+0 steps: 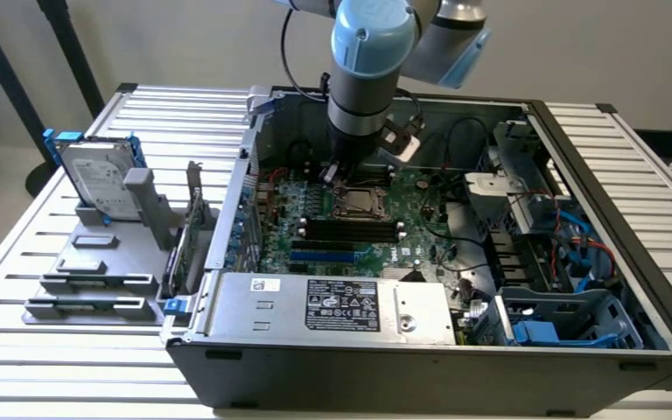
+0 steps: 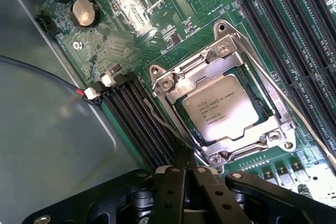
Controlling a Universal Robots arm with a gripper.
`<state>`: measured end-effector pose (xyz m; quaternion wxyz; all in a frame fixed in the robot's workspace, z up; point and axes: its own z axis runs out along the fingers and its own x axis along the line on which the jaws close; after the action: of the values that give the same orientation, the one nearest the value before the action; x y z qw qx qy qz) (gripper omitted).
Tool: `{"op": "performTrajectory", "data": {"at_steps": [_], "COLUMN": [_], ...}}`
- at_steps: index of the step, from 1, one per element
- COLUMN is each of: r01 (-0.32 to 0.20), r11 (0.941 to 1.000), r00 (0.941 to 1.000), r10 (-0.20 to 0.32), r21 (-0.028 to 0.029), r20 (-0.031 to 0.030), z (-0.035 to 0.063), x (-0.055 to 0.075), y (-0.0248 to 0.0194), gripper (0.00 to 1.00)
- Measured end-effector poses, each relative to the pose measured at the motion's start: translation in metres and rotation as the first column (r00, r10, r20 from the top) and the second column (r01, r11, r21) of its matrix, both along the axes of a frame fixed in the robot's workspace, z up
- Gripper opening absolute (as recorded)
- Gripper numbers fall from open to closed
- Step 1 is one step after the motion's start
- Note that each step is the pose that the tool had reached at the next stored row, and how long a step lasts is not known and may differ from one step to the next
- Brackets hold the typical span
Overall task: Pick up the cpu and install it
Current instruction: 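Install the first cpu locking lever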
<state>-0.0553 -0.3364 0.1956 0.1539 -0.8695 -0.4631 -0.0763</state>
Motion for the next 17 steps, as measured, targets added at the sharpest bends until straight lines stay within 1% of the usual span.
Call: {"op": "performTrajectory", "data": {"at_steps": [5,17], "r01": [0.0,0.0], "r11": [1.0,1.0], "r00": [1.0,1.0], "r10": [0.0,0.0], "r21": [-0.0029,-0.0069], "r20": [-0.0002,0.0], "z": [-0.0003,-0.0014], "x": [0.0003,0.0073], "y": [0.0004,0.0005], "gripper": [0.11,0.11]}}
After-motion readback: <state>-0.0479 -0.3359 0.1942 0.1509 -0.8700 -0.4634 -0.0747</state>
